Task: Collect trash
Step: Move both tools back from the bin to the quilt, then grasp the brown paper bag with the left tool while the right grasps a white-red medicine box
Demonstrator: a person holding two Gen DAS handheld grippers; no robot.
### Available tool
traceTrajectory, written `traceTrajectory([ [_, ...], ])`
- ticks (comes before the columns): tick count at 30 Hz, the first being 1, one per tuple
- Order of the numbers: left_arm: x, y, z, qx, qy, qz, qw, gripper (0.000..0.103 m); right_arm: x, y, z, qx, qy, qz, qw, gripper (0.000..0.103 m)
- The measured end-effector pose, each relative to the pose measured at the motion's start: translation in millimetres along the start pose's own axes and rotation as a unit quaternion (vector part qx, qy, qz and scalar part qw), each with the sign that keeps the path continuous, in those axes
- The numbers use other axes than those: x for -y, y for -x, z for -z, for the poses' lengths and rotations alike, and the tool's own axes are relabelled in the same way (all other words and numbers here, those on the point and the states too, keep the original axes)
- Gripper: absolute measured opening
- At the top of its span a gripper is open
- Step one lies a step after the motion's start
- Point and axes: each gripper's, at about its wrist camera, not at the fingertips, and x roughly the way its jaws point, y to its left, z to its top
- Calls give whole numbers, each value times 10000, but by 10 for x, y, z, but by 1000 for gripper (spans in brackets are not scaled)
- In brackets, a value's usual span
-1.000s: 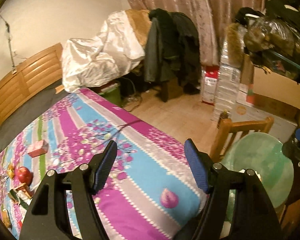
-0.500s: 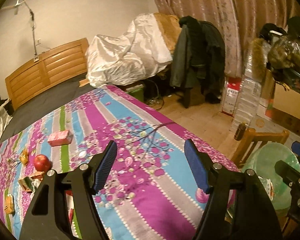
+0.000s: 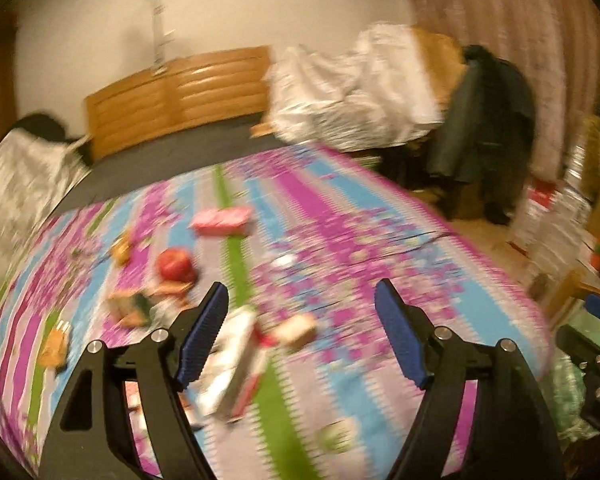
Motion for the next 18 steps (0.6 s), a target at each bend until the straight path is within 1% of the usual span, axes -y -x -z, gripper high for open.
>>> traceTrajectory([
  [2, -419, -31, 129, -168, 379, -214, 9989, 73, -215, -95, 1, -61, 145, -182, 9997, 67],
  [3, -562, -36, 182, -226, 521, -264, 9980, 74, -362, -166, 0, -110, 248, -345, 9990, 68],
  [4, -801, -40, 277, -315, 760, -342, 9960, 75, -459, -212, 0, -145, 317, -453, 9984, 69],
  [6, -1161, -29, 441, -437, 1069, -520, 9919, 75, -685, -313, 11, -247, 468, -722, 9960, 69],
  [8, -1594, -2, 674, -584, 1428, -799, 9848, 75, -893, -410, 29, -343, 582, -961, 9931, 69],
  [10, -2006, 51, 943, -761, 1759, -1041, 9759, 75, -1125, -522, 54, -493, 679, -1268, 9884, 69],
  [13, -2423, 147, 1244, -884, 2049, -1386, 9649, 75, -1408, -668, 102, -710, 730, -1647, 9811, 70],
  [15, -2707, 225, 1460, -1010, 2326, -1623, 9536, 75, -1597, -768, 135, -851, 726, -1891, 9756, 70],
  [18, -3024, 311, 1698, -1160, 2730, -1839, 9371, 75, -1810, -900, 154, -996, 629, -2144, 9696, 75],
])
